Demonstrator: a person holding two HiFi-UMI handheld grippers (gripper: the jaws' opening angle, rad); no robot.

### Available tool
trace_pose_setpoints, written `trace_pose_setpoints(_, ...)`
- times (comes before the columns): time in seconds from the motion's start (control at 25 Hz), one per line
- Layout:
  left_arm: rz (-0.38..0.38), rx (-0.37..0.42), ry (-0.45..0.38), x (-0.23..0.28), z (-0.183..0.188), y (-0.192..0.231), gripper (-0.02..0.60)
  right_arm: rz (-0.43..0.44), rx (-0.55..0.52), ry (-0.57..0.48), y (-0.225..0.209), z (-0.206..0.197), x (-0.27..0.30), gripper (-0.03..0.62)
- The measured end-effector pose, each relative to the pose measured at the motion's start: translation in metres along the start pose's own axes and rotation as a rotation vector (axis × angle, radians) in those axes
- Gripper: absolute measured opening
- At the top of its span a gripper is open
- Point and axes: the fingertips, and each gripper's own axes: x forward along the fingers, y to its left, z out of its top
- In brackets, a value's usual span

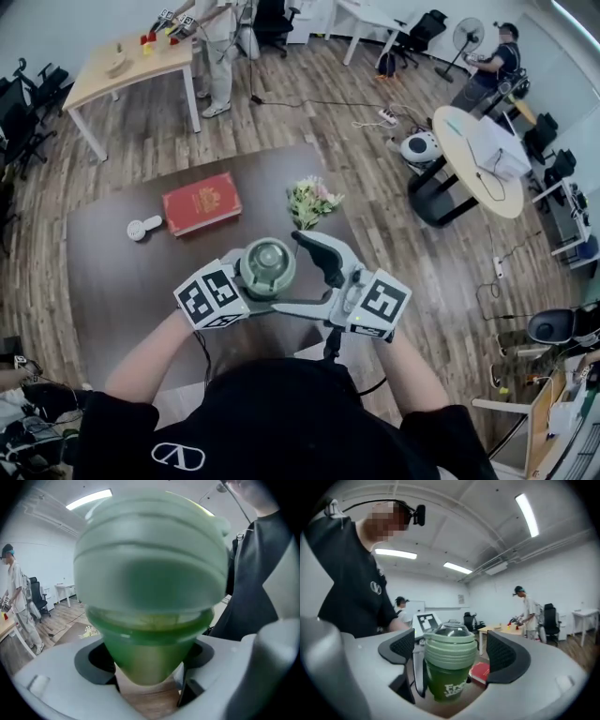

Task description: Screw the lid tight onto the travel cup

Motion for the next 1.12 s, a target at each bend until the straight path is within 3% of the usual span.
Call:
trace_pose_setpoints(0.12,-0.053,0.030,0.029,0.002,-0.004,-0.013,0.391,0.207,-0.053,0.124,0.002,-0.016,0.002,0.477)
trace_pose_setpoints(0.24,-0.102,0.071,0.046,0.005,-0.006,-0.027,0.390,0.419,-0.062,0.157,0.011,-0.018,0.003,0.472)
trace_pose_setpoints(0.32,-0.109,0.092,0.053,0.008,-0.006,-0.030,0.390,0.491,-0.056,0.180,0.018,-0.016,0.002,0.434)
trace_pose_setpoints(0.4,-0.085,0.090,0.053,0.009,-0.005,-0.025,0.390,0.473,-0.054,0.180,0.016,-0.015,0.004,0.431)
trace_pose_setpoints(0.48,-0.040,0.073,0.045,0.007,-0.006,-0.016,0.390,0.375,-0.039,0.144,0.010,-0.013,0.009,0.428)
trace_pose_setpoints(0.56,0.002,0.057,0.031,0.006,-0.005,-0.009,0.390,0.223,-0.015,0.085,0.005,-0.010,0.012,0.426)
trace_pose_setpoints(0.68,0.049,0.011,-0.003,0.007,0.000,0.001,0.390,-0.100,0.022,0.035,-0.005,-0.005,0.015,0.420)
trace_pose_setpoints(0.8,0.106,-0.005,-0.005,0.008,0.000,0.013,0.388,-0.439,0.085,0.061,-0.018,-0.010,0.013,0.420)
trace_pose_setpoints(0.88,0.122,-0.002,0.003,0.010,0.001,0.014,0.390,-0.619,0.133,0.070,-0.021,-0.013,0.009,0.419)
trace_pose_setpoints(1.0,0.109,-0.006,-0.001,0.013,0.003,0.010,0.390,-0.731,0.142,0.064,-0.019,-0.014,0.005,0.419)
trace_pose_setpoints(1.12,0.093,-0.009,0.000,0.013,0.000,0.009,0.390,-0.659,0.135,0.069,-0.018,-0.015,0.008,0.423)
